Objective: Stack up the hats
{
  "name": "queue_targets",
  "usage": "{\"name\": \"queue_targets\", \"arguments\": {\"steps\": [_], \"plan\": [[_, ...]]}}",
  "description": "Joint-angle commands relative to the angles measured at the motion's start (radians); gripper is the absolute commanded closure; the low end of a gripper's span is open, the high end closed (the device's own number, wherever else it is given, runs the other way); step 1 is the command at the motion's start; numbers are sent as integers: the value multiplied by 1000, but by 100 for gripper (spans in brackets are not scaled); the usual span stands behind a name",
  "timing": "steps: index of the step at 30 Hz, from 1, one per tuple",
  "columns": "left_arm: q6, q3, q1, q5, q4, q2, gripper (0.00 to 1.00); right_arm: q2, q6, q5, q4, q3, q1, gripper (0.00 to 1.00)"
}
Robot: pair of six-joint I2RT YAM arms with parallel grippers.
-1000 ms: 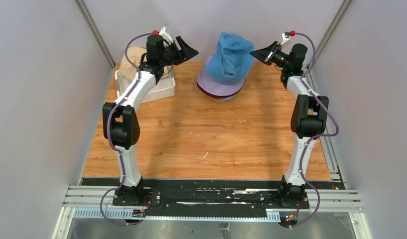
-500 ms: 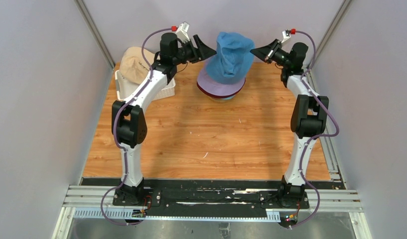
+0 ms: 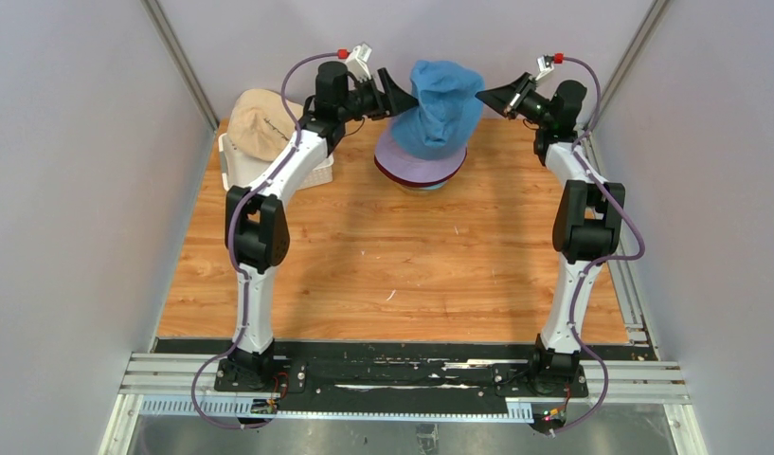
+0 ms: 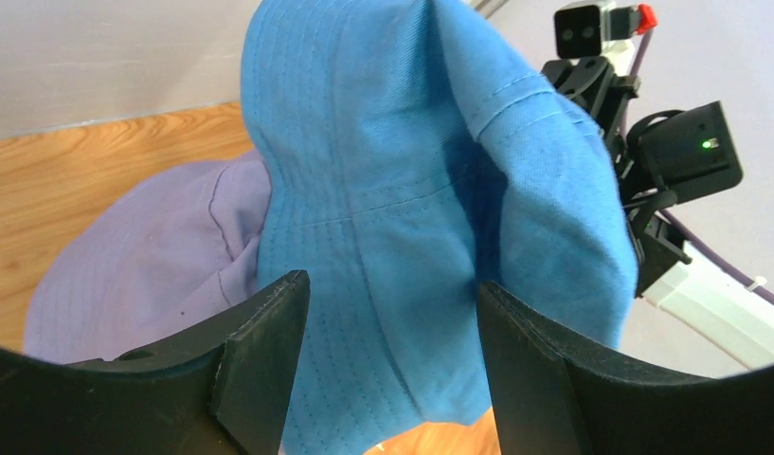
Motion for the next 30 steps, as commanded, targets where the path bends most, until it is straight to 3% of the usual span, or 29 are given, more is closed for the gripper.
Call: {"name": "queue_targets", "arguments": {"steps": [1, 9, 12, 19, 25, 30], "plan": [[31, 51, -4, 7, -14, 30, 31, 5, 16, -17, 58, 47, 13, 99], [19, 85, -17, 24, 9, 62, 38, 8, 28, -17, 71, 41, 13, 99], [2, 80, -19, 32, 40, 61, 52, 8, 31, -18, 77, 37, 13, 100], [-8, 60, -20, 32, 73, 33, 95, 6, 47, -16, 99, 33, 13, 99], [-25, 59, -17, -12, 52, -27, 98, -8, 65, -14, 104, 55, 18, 99], [-26, 171, -1, -73, -83, -39, 100, 4, 91, -13, 90, 120, 34, 99]]}}
